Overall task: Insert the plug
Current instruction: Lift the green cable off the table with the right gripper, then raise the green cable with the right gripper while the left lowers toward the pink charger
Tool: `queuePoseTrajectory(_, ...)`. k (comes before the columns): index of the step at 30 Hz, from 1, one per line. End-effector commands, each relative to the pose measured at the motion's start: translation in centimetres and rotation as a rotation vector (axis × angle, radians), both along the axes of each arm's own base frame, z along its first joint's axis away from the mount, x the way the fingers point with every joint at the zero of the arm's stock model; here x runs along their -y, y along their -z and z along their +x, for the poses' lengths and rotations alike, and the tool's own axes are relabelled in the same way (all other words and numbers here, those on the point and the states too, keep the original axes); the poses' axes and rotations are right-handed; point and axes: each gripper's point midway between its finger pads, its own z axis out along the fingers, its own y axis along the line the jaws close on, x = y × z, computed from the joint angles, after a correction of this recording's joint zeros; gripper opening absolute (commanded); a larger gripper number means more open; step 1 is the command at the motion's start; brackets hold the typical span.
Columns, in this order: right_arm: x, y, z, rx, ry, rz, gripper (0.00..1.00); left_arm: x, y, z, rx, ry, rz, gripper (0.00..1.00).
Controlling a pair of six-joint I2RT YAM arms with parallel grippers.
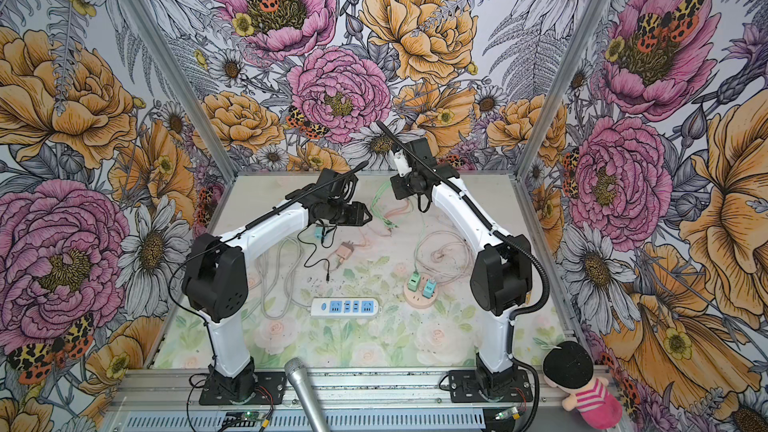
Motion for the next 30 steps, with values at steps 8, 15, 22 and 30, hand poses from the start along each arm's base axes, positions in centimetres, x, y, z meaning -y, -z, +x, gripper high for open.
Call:
queuePoseTrajectory(8, 4.5, -4.3, -0.1, 0.102, 0.13, 0.004, 0.0, -1.6, -1.7, 2.6, 0.089, -0.073, -0.068, 0.0)
queuePoseTrajectory(15, 7.5, -4.8, 0.0, 0.126, 0.225, -0.019, 0.0, -5.2, -0.4, 3.3, 0.06, -0.175, -0.04, 0.0)
queuePoseTrajectory(22, 10.3, -5.6, 0.2, 0.152, 0.308, -0.044, 0.0, -7.7, 0.5, 3.5, 0.04, -0.26, -0.014, 0.0)
queuePoseTrajectory(30, 11.7, -5.9, 0.4, 0.151, 0.347, -0.018, 0.0, -8.9, 1.2, 3.6, 0.019, -0.297, -0.02, 0.0)
